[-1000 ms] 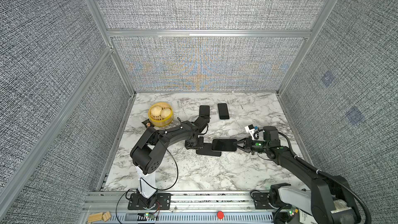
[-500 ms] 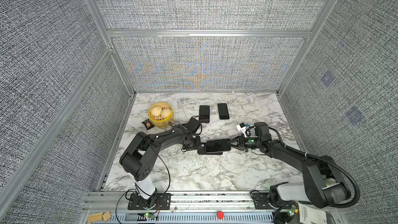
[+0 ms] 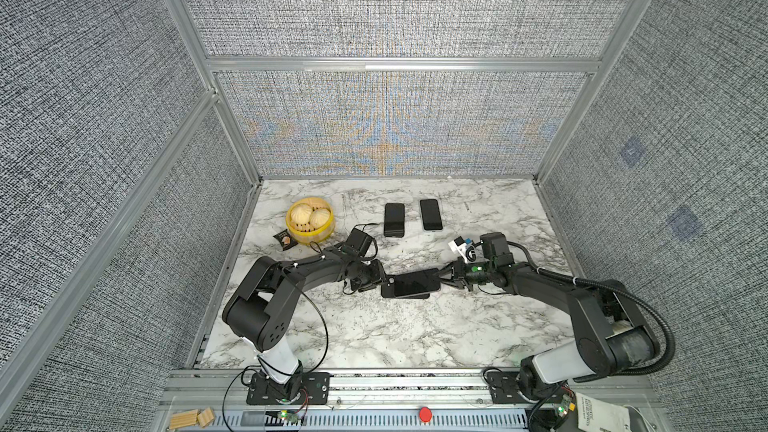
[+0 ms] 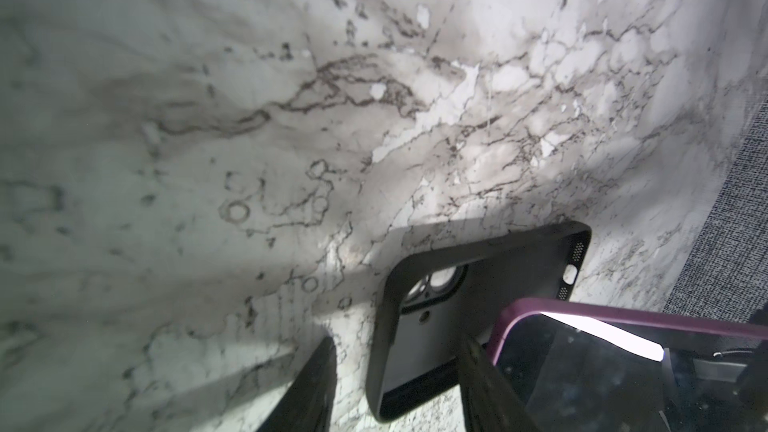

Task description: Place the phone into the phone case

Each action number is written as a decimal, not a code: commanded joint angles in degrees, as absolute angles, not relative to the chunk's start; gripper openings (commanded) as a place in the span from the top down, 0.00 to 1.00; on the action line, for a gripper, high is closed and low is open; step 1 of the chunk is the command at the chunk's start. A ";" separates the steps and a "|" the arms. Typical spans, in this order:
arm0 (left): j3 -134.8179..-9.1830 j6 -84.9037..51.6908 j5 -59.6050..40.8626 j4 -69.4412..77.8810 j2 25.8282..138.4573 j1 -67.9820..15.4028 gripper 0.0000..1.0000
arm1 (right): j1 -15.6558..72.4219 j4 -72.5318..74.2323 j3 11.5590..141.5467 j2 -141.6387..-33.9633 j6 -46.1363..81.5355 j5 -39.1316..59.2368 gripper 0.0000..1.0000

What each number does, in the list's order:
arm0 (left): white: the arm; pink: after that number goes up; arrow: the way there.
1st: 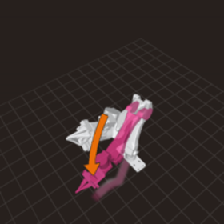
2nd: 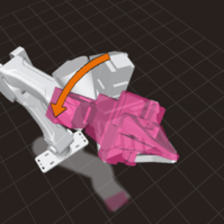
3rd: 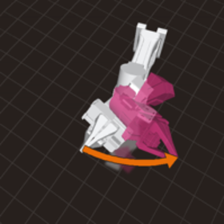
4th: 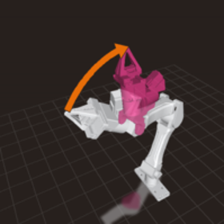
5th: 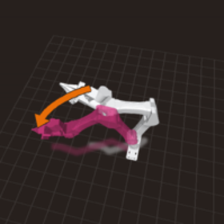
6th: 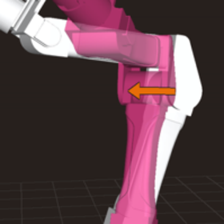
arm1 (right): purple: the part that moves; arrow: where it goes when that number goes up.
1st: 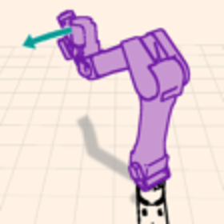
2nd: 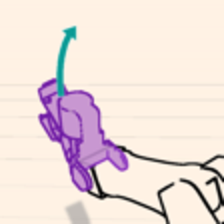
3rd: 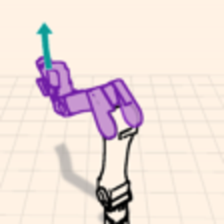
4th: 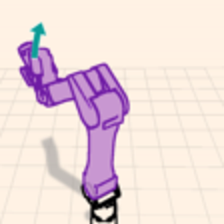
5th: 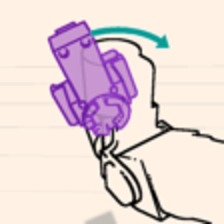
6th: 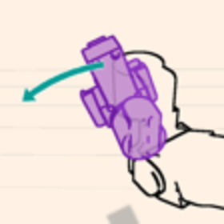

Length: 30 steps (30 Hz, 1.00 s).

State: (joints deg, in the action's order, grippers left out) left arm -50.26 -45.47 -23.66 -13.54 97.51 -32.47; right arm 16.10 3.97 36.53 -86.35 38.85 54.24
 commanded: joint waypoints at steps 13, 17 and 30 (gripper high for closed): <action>-49.22 -46.49 -27.41 -9.01 98.09 -31.39 0.52 | 16.42 2.06 40.10 -91.84 36.26 55.00 1.00; -49.24 -46.49 -27.68 -8.79 98.55 -31.32 0.52 | 16.37 1.97 40.45 -93.11 35.88 54.88 1.00; -48.96 -46.78 -28.48 -7.82 99.07 -31.29 0.53 | 16.81 1.48 41.74 -96.30 34.71 54.58 1.00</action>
State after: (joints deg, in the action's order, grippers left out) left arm -49.04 -46.94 -28.45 -8.27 98.85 -31.35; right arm 16.47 2.61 41.47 -95.70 35.66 55.29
